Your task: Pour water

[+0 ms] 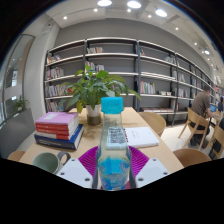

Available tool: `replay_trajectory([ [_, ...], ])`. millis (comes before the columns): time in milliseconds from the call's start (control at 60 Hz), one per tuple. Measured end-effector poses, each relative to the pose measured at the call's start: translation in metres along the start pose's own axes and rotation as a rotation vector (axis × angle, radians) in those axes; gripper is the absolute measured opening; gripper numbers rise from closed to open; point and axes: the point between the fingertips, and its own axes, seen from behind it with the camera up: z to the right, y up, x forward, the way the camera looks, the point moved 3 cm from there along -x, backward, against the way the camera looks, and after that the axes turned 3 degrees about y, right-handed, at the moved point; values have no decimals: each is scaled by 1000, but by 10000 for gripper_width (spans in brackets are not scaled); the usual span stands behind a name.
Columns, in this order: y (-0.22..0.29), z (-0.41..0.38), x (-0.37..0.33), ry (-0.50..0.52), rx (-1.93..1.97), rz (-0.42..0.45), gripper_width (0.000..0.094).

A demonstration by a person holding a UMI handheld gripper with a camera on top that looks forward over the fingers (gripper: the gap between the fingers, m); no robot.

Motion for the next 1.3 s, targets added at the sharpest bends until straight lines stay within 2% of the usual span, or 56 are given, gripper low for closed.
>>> replay_trajectory([
  [100, -2, 2, -6, 0, 24, 15, 429],
  [250, -4, 4, -9, -20, 43, 31, 527],
  [300, -9, 5, -9, -26, 46, 1, 574],
  [383, -24, 5, -16, -39, 35, -71, 712],
  [433, -33, 4, -21, -43, 26, -99, 748],
  [583, -68, -4, -66, -83, 22, -203, 763],
  [783, -87, -47, -138, -94, 52, -275, 761],
  [967, -62, -104, -199, -38, 39, -274, 764],
  [1300, 30, -167, -265, -7, 17, -137, 766],
])
